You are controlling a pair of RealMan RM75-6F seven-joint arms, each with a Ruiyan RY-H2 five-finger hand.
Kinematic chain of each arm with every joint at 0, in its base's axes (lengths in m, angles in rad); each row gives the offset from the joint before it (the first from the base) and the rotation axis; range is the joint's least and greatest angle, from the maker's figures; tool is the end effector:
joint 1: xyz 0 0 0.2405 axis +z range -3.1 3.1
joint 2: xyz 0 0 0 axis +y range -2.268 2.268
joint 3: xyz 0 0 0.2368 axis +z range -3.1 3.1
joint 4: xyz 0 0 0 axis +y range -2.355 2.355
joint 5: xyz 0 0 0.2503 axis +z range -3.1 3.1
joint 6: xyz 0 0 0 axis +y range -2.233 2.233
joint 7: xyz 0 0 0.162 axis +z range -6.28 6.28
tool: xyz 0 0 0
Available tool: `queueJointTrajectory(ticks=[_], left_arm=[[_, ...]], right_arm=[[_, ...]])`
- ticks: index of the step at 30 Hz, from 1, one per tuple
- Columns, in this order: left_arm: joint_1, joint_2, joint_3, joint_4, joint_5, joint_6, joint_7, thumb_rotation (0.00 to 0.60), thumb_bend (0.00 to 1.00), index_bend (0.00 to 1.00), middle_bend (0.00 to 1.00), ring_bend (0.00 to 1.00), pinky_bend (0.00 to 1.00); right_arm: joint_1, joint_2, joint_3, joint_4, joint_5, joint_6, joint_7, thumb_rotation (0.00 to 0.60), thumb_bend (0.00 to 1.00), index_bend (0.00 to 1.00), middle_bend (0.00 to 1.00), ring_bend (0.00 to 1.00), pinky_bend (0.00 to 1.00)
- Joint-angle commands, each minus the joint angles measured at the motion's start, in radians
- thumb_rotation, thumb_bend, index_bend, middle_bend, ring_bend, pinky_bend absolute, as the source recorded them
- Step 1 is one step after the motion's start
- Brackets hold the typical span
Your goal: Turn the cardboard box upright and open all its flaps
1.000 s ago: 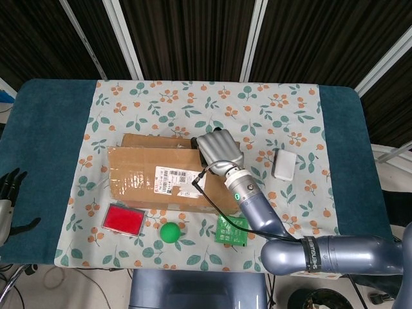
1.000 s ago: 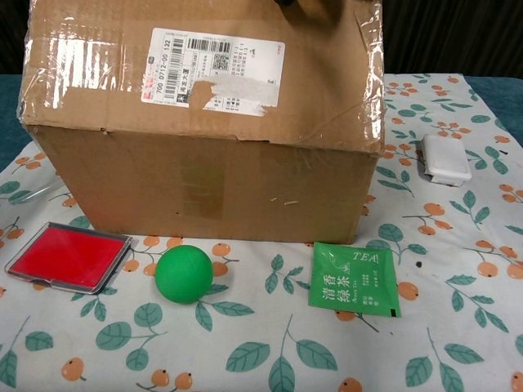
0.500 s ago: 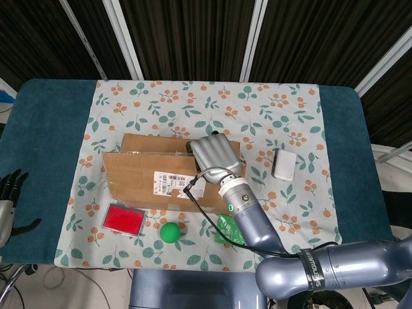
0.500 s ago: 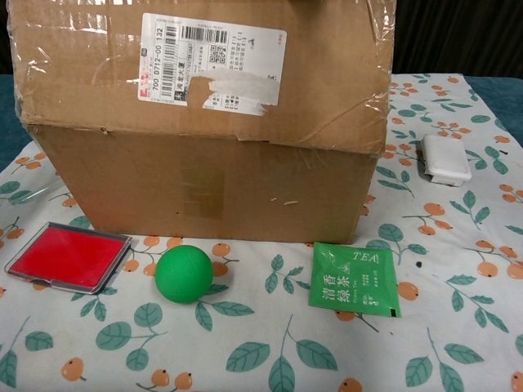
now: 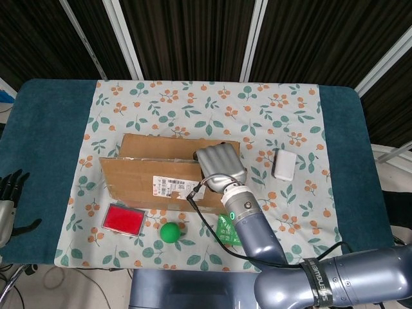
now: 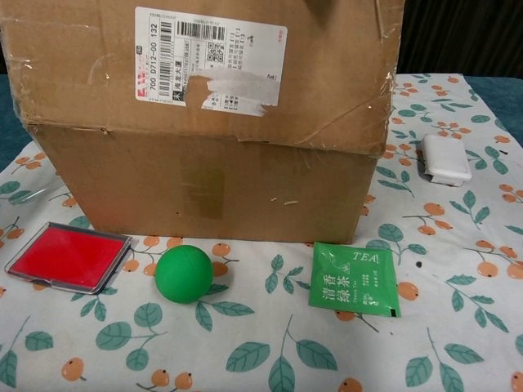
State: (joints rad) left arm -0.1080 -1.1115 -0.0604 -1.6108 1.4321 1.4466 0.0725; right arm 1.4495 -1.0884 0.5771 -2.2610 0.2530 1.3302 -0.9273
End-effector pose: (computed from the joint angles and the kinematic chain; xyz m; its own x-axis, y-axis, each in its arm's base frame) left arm -0.3173 0.2107 0.1166 0.4607 0.0228 0.8873 0.8866 0.0354 -0.4613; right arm 0.1059 -0.3002 0.0631 0.4538 -0.3396 0.8238 -0.8835 -0.2916 0.3665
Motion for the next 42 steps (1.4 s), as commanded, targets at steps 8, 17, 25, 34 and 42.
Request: queueJointTrajectory(ticks=[8, 17, 25, 34, 42], left_arm=[[-0.001, -0.004, -0.002, 0.003, -0.003, 0.0, 0.004, 0.6, 0.09, 0.0, 0.0, 0.0, 0.0], [-0.001, -0.005, -0.002, 0.003, -0.002, 0.001, 0.006, 0.6, 0.09, 0.0, 0.0, 0.0, 0.0], [-0.002, -0.005, -0.002, 0.004, -0.003, 0.001, 0.004, 0.6, 0.09, 0.0, 0.0, 0.0, 0.0], [-0.001, -0.004, -0.002, 0.006, 0.001, 0.004, 0.0, 0.6, 0.09, 0.0, 0.0, 0.0, 0.0], [-0.002, -0.004, -0.001, 0.006, 0.004, 0.003, 0.0, 0.6, 0.09, 0.0, 0.0, 0.0, 0.0]], right_arm=[[0.053, 0.057, 0.049, -0.062, 0.139, -0.007, -0.011, 0.6, 1.0, 0.53, 0.58, 0.53, 0.38], [0.083, 0.08, 0.068, -0.084, 0.198, -0.014, -0.017, 0.6, 1.0, 0.53, 0.58, 0.53, 0.38], [0.119, 0.113, 0.106, -0.095, 0.292, -0.035, -0.03, 0.6, 1.0, 0.53, 0.58, 0.53, 0.38], [0.137, 0.156, 0.166, -0.095, 0.397, -0.075, -0.009, 0.6, 1.0, 0.53, 0.58, 0.53, 0.39], [0.141, 0.194, 0.199, -0.095, 0.452, -0.104, 0.006, 0.6, 1.0, 0.53, 0.58, 0.53, 0.38]])
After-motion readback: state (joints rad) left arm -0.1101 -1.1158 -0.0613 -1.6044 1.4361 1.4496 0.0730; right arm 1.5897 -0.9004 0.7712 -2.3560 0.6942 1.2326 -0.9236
